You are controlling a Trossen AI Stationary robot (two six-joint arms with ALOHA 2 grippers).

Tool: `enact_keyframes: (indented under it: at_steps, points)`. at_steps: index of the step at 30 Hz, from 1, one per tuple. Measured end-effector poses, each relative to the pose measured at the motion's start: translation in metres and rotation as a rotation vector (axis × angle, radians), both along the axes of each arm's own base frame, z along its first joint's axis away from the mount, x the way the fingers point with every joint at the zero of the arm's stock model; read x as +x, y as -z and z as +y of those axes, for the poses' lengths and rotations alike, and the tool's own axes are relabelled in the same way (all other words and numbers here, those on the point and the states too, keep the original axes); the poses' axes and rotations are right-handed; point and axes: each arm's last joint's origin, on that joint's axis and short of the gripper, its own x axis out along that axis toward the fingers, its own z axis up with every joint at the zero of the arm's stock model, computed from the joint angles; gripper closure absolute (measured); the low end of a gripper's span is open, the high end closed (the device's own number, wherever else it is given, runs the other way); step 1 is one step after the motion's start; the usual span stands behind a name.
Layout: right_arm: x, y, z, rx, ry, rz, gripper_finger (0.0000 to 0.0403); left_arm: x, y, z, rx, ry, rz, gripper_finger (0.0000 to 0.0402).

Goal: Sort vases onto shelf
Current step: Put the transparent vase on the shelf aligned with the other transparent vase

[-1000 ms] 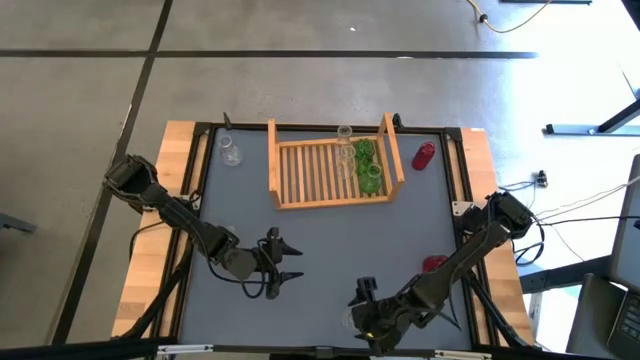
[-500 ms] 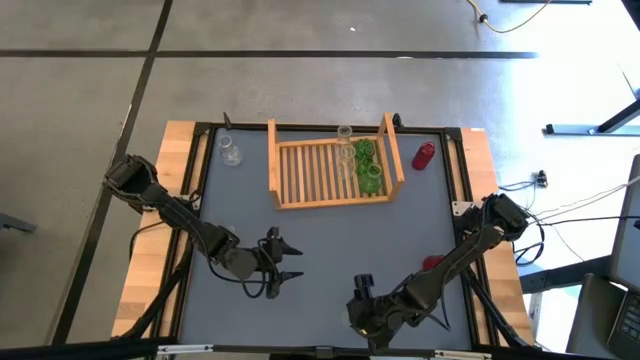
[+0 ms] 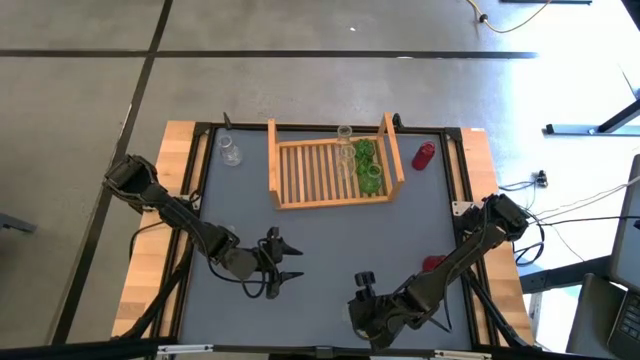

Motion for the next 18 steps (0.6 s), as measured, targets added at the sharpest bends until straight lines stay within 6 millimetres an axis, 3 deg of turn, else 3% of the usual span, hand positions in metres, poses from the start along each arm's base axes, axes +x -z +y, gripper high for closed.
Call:
enact_keyframes:
  at_steps: [9,18]
  points:
    - [0.006,-0.006,-0.009,-0.097,-0.104,0.001,0.0273,0.0,0.0,0.0,0.0,0.0,0.0,0.0143]
    - [0.018,-0.025,-0.05,-0.15,-0.049,0.014,0.0267,0.0,0.0,0.0,0.0,0.0,-0.002,0.0143]
